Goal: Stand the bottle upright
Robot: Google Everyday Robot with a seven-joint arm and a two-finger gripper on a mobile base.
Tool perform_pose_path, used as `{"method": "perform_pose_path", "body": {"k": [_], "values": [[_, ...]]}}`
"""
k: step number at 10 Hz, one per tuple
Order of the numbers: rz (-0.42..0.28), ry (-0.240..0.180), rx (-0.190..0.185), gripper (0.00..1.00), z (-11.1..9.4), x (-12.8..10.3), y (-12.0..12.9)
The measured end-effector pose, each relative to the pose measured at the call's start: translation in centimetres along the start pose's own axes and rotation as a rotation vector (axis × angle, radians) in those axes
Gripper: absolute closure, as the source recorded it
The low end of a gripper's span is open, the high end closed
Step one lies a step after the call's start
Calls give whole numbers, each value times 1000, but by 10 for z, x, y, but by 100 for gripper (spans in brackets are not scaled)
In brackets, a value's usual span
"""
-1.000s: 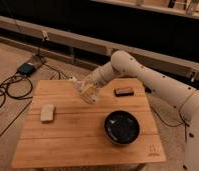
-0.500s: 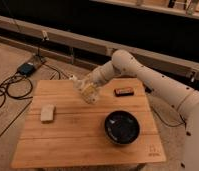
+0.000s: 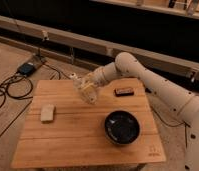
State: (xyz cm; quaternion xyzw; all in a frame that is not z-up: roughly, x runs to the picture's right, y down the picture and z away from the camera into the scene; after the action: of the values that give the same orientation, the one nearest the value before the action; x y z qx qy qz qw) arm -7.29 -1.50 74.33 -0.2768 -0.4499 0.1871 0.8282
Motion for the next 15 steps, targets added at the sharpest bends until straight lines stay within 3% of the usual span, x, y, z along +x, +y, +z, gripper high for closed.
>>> {"method": "perform_pose_path", "body": {"k": [2, 4, 11, 15], "values": [[-23, -109, 18, 100, -11, 6, 2], [-40, -157, 22, 100, -18, 19, 7], [-66, -250, 93, 100, -48, 76, 7], [-35, -290, 139, 100, -57, 119, 1]]}}
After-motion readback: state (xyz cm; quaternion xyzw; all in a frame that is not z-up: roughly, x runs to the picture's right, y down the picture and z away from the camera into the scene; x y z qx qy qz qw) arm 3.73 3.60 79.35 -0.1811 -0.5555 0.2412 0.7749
